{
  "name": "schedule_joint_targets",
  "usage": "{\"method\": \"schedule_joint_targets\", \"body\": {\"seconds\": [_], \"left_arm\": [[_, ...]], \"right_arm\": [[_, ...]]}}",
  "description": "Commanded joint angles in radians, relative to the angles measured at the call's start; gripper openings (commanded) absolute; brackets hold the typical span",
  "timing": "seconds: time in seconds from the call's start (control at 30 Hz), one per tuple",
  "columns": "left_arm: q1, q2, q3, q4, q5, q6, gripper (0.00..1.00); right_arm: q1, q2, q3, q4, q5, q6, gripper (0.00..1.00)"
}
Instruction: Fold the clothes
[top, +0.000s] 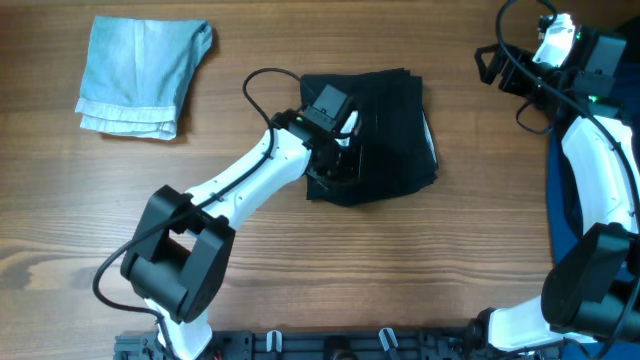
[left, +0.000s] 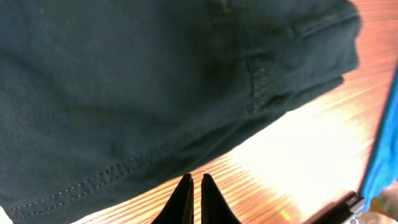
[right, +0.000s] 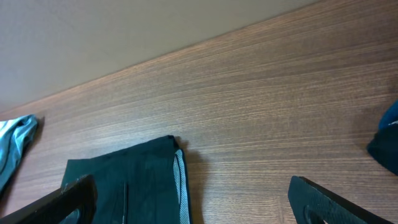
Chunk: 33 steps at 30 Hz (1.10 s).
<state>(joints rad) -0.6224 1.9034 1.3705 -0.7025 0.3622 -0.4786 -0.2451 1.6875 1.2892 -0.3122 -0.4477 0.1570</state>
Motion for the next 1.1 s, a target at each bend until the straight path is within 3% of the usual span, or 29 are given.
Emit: {"method": "schedule_joint_targets", "body": {"seconds": [0.0, 0.2, 0.33, 0.43, 0.53, 0.63, 0.7, 0.77, 0.83, 0.9, 1.0, 1.03, 1.07], "left_arm": [[-0.011, 0.059, 0.008, -0.011, -0.050, -0.056, 0.05], [-0.005, 0.156, -0.006, -0.047, -0.141, -0.114, 0.04], [0.042, 0.160, -0.006, -0.161, -0.284, -0.111, 0.07], [0.132, 0.160, -0.006, -0.211, -0.452, -0.043, 0.09], [0.258, 0.160, -0.006, -0.067, -0.602, 0.055, 0.11], [0.376, 0.160, -0.006, 0.228, -0.694, 0.203, 0.10], [0.434, 0.160, -0.006, 0.467, -0.691, 0.256, 0.11], [0.452, 0.156, 0.035, 0.563, -0.622, 0.255, 0.12], [0.435, 0.125, 0.127, 0.459, -0.566, 0.227, 0.14], [0.399, 0.069, 0.220, 0.270, -0.556, 0.103, 0.20], [0.317, -0.027, 0.280, 0.014, -0.404, 0.017, 0.30], [0.288, -0.039, 0.280, -0.055, -0.354, 0.017, 0.26], [0.254, -0.039, 0.280, -0.129, -0.314, -0.012, 0.16]], "right_arm": [[0.002, 0.013, -0.005, 0.001, 0.011, 0.002, 0.99], [0.002, 0.013, -0.005, 0.001, 0.011, 0.001, 0.99], [0.002, 0.013, -0.005, 0.001, 0.011, 0.001, 0.99], [0.002, 0.013, -0.005, 0.001, 0.011, 0.001, 1.00], [0.002, 0.013, -0.005, 0.001, 0.011, 0.002, 1.00], [0.002, 0.013, -0.005, 0.001, 0.011, 0.001, 1.00], [0.002, 0.013, -0.005, 0.001, 0.011, 0.002, 0.99], [0.002, 0.013, -0.005, 0.001, 0.011, 0.001, 1.00], [0.002, 0.013, -0.005, 0.001, 0.011, 0.001, 0.99], [0.002, 0.013, -0.005, 0.001, 0.011, 0.002, 0.99], [0.002, 0.013, -0.005, 0.001, 0.011, 0.002, 0.99], [0.002, 0.013, -0.005, 0.001, 0.011, 0.002, 0.99], [0.002, 0.013, -0.005, 0.001, 0.011, 0.002, 1.00]]}}
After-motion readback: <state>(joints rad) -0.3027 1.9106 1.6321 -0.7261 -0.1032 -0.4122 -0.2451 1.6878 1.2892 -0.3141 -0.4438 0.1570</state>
